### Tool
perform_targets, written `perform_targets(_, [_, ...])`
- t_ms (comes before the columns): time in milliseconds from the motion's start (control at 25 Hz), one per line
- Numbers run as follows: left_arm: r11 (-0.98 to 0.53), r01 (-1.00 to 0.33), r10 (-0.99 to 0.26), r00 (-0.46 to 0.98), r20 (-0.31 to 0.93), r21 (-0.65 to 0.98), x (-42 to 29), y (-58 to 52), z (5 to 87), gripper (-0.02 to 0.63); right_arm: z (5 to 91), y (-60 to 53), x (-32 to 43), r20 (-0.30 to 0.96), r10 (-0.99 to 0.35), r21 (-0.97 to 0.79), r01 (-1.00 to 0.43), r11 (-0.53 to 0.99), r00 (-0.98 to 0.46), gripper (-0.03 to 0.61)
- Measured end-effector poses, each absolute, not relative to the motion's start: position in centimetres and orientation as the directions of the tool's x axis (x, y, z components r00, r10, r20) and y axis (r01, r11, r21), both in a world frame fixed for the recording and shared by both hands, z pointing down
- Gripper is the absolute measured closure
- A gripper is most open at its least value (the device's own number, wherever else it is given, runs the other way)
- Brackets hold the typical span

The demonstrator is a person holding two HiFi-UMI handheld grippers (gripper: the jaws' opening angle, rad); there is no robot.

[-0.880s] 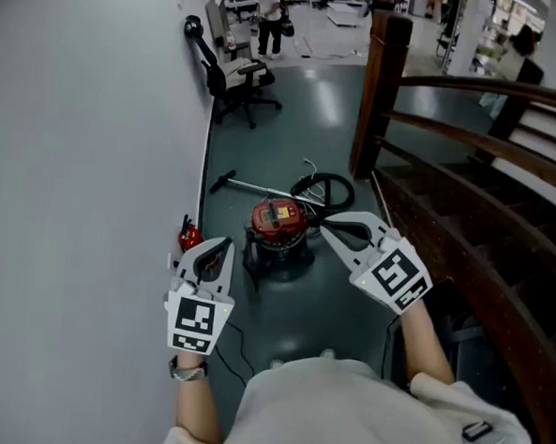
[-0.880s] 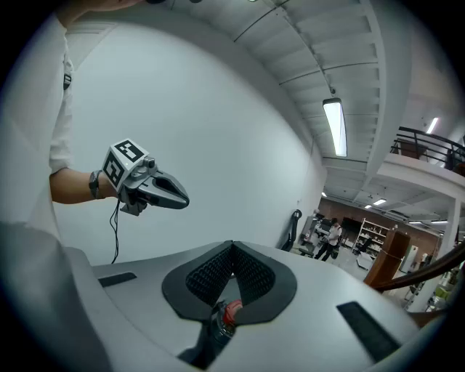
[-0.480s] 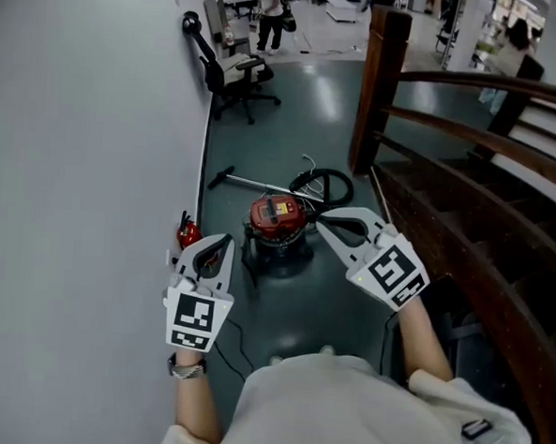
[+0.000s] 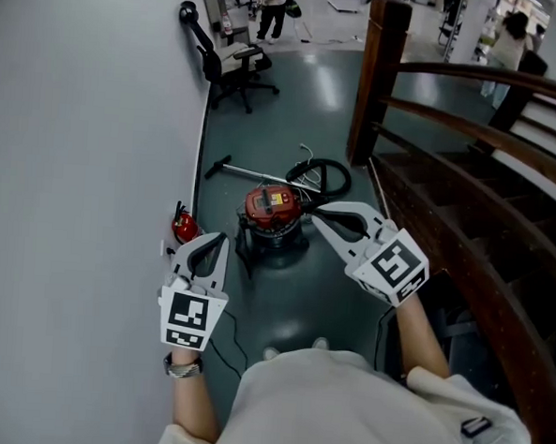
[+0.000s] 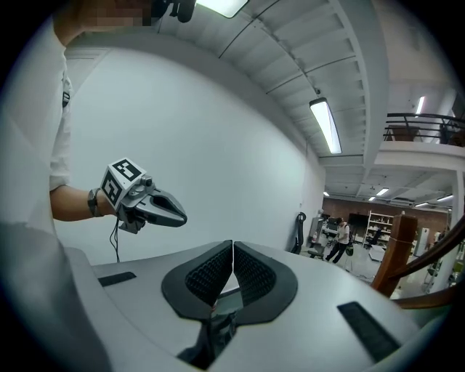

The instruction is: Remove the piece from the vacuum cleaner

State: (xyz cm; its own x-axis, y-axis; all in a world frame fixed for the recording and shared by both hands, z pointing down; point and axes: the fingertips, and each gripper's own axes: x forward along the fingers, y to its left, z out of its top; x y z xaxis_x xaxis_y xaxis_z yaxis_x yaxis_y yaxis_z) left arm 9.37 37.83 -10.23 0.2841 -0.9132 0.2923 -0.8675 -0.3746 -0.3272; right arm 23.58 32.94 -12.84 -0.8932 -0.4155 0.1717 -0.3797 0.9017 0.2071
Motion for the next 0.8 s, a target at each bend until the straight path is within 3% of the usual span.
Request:
perform_targets(320, [-0.316,-0.893,-0.922,0.211,0.324,-0.32,11.3,38.4,-8.8,0.614,-10.3,32.4,26.3,0.227,-0.353,0.151,-0.325,0.934,-0.908,0.549])
perform_targets(800, [-0.277,-0.911,-0.919,0.16,0.36,-0.304,13.3,38.0,-7.6,0.614,-10.2,31.0,28.2,0.153,-0.325,0.084,-0.316,0.945,-0.933,0.549])
